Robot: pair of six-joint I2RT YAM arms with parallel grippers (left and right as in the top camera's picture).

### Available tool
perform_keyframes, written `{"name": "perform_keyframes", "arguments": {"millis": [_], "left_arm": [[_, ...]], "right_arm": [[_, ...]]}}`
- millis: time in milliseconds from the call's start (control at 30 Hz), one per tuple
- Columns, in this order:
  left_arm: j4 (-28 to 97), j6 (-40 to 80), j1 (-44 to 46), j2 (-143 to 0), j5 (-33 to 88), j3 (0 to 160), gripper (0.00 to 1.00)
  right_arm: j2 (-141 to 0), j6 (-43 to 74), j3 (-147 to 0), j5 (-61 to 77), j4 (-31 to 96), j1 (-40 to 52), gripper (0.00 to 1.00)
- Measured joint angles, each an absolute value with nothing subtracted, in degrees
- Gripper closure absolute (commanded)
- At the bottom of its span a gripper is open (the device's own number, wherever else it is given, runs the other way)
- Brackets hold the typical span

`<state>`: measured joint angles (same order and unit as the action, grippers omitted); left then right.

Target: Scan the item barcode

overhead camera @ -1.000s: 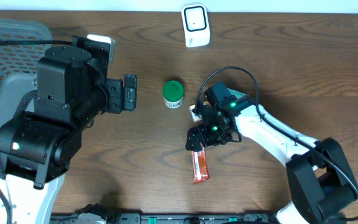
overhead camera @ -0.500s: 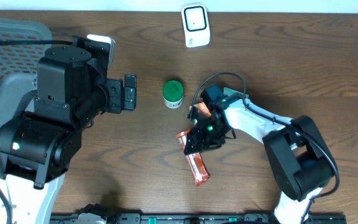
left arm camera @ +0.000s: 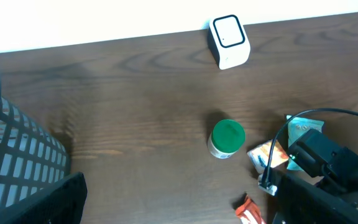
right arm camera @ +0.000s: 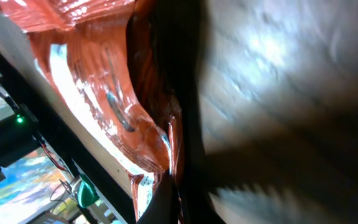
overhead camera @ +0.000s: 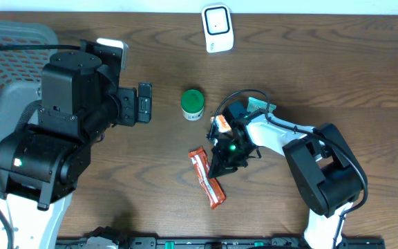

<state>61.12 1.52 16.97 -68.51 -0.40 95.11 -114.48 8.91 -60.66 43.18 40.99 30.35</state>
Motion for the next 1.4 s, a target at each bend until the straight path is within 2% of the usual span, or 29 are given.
{"name": "perform_keyframes", "arguments": {"millis": [200,567,600,633,667,700,733,800,967,1400], "left_arm": [[61.12,1.52,16.97,-68.51,-0.38,95.11,0.02],[61.12,1.52,16.97,-68.51,-0.4,95.11,0.02],[61.12,1.52,16.97,-68.51,-0.4,95.11,0.02],[61.12,1.52,16.97,-68.51,-0.38,95.11,0.02],[61.12,1.52,16.97,-68.51,-0.4,95.11,0.02],[61.12,1.52,16.97,-68.51,-0.38,95.11,0.02],[61.12,1.52,16.97,-68.51,-0.38,95.11,0.02],[61.12,1.52,16.97,-68.51,-0.4,95.11,0.02],[61.12,1.52,16.97,-68.51,-0.4,95.11,0.02],[61.12,1.52,16.97,-68.51,-0.38,95.11,0.02]], "right_arm": [[-114.08,6.9,-62.26,43.44,39.51,27.59,0.99],[-102.56,5.37,-62.89,42.35,38.48,20.25,0.97],[-102.59,5.41,-62.92,41.89,38.41,20.16,0.8],[-102.61,5.63,-62.92,40.47,38.61,20.16,0.56],[-102.61,5.87,-62.92,39.48,38.76,20.16,0.37],[-102.61,5.87,-62.92,38.11,38.94,20.16,0.22],[-102.61,5.85,-62.92,36.71,39.29,20.18,0.09],[-102.61,5.82,-62.92,35.2,39.7,20.36,0.01],[-103.15,5.54,-62.92,32.05,38.28,22.61,0.01],[-109.03,5.56,-65.06,29.23,35.27,27.75,0.07]]}}
